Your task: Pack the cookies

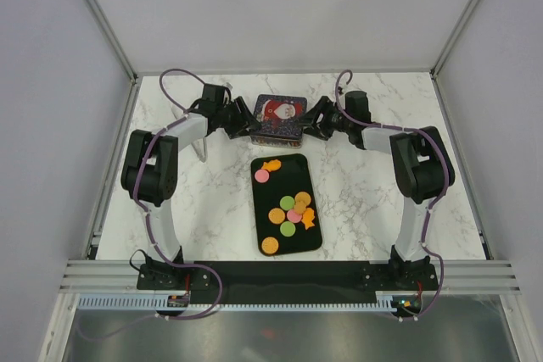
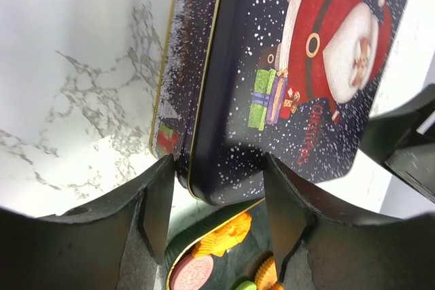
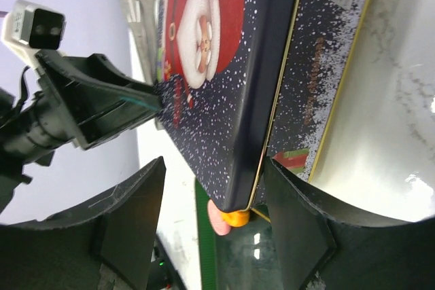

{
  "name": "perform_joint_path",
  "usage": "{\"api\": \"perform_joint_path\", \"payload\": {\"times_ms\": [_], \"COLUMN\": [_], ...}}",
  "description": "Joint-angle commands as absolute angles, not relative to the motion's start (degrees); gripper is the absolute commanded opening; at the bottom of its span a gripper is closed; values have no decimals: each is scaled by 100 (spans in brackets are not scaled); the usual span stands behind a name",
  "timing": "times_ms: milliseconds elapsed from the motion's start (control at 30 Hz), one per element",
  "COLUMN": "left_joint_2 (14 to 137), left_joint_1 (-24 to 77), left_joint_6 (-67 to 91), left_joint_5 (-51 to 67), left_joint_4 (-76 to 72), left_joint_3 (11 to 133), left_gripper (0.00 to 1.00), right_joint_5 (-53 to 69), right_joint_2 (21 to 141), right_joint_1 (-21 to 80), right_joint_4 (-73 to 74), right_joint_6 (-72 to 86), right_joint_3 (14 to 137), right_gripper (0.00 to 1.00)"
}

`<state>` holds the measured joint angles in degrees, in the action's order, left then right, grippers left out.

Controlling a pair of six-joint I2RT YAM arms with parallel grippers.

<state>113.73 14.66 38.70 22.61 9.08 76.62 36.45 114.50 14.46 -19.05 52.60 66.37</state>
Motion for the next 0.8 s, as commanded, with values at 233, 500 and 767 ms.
{"api": "perform_joint_path", "payload": {"times_ms": [233, 500, 767], "left_joint_2": [11522, 11584, 11601], "left_joint_1": [1828, 1986, 1986], "left_joint_6": [3411, 3340, 3305], "left_joint_5": [1529, 1477, 1538], "left_joint_4": [1494, 1591, 1679], "left_joint_3": [7936, 8095, 8279], "left_gripper": [58, 58, 59], "right_joint_5": [5071, 5528, 4809], "right_joint_2": [11460, 11839, 11347], "right_joint_1": [1652, 1705, 2065], "right_joint_4": [-3419, -5518, -2121], "right_joint_6": [6266, 7717, 4968], "right_joint_3": [6645, 6372, 6697], "right_gripper": [66, 62, 64]}}
